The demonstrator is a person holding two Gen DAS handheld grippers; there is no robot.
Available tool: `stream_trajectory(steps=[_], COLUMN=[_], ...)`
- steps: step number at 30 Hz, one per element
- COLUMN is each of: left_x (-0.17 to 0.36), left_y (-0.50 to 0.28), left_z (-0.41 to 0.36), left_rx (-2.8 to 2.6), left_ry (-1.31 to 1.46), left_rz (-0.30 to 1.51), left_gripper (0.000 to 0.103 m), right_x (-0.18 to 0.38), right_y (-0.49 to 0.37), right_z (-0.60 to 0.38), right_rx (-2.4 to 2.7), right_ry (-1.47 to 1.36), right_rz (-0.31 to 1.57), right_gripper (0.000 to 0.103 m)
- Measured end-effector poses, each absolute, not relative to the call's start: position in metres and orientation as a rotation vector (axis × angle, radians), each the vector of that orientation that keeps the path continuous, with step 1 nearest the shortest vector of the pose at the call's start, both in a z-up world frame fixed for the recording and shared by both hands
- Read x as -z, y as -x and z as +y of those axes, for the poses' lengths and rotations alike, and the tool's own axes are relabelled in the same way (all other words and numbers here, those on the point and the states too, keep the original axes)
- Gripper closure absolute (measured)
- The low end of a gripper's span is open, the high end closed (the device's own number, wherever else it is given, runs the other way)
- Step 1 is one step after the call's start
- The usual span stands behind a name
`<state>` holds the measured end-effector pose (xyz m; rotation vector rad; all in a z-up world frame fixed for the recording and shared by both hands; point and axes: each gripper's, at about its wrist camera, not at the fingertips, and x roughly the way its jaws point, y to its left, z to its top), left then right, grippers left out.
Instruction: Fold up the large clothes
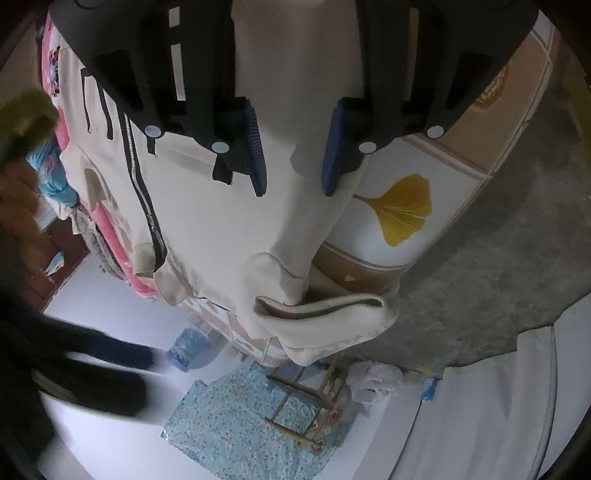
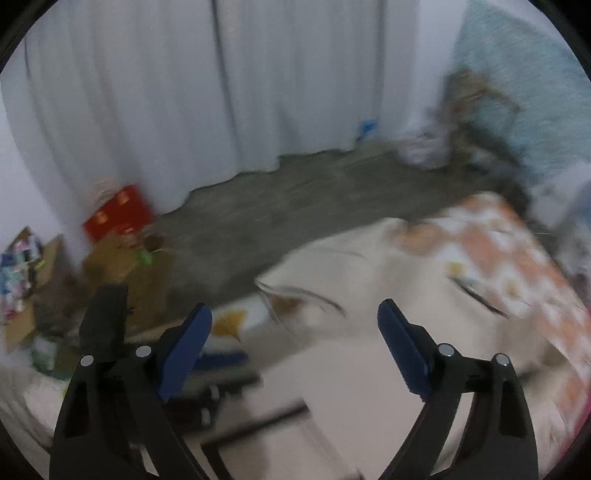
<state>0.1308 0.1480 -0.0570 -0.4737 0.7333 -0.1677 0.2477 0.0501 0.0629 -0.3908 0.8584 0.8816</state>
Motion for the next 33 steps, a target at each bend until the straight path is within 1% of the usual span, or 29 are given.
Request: stream_trajectory(steps=[4, 8, 9, 10, 12, 13, 14, 15, 19, 25, 30, 33], left_x=[0.058, 0.058, 0.058, 0.058, 0.058, 0.058, 0.058, 0.058, 0.056, 0.055, 0.053, 0.054], left_y=[-0.129, -0.127, -0.127, -0.127, -0.128, -0.127, -0.127, -0.127, -0.128, -0.128, -0.129, -0.131], left_z=[0.146, 0.145, 0.145, 0.145, 0.145, 0.145, 0.145, 0.144, 0.141, 0.136, 0.130, 0.129], left_rx=[0.165, 0.165, 0.165, 0.165, 0.163, 0.163, 0.161, 0.159, 0.150, 0.119, 0.091, 0.078], left_ry=[0.465, 0.461, 0.462, 0.463, 0.462, 0.462, 0.461, 0.459, 0.445, 0.421, 0.386, 0.372], left_rz=[0.715, 0.705, 0.704, 0.703, 0.702, 0.700, 0.701, 0.701, 0.704, 0.713, 0.726, 0.735], left_gripper=[0.073, 0.073, 0.073, 0.073, 0.073, 0.073, 0.073, 0.073, 0.073, 0.073, 0.073, 0.073], right_x=[-0.031, 0.005, 0.015, 0.023, 0.035, 0.033, 0.028, 0.017, -0.035, -0.144, -0.214, -0.237], right_y=[-0.265, -0.278, -0.281, -0.283, -0.285, -0.288, -0.290, -0.293, -0.302, -0.314, -0.305, -0.290], right_z=[0.102, 0.141, 0.147, 0.151, 0.155, 0.155, 0.153, 0.149, 0.126, 0.057, -0.042, -0.114], right_rx=[-0.984, -1.015, -0.997, -0.989, -0.949, -0.955, -0.968, -0.975, -0.956, -0.950, -0.874, -0.783], right_ry=[0.568, 0.753, 0.808, 0.849, 0.927, 0.911, 0.878, 0.820, 0.628, 0.277, 0.019, -0.112], right_rz=[0.882, 0.949, 0.958, 0.971, 0.971, 0.966, 0.976, 0.987, 0.903, 0.758, 0.651, 0.604], right_gripper=[0.016, 0.016, 0.019, 0.031, 0.046, 0.070, 0.085, 0.096, 0.098, 0.098, 0.098, 0.098])
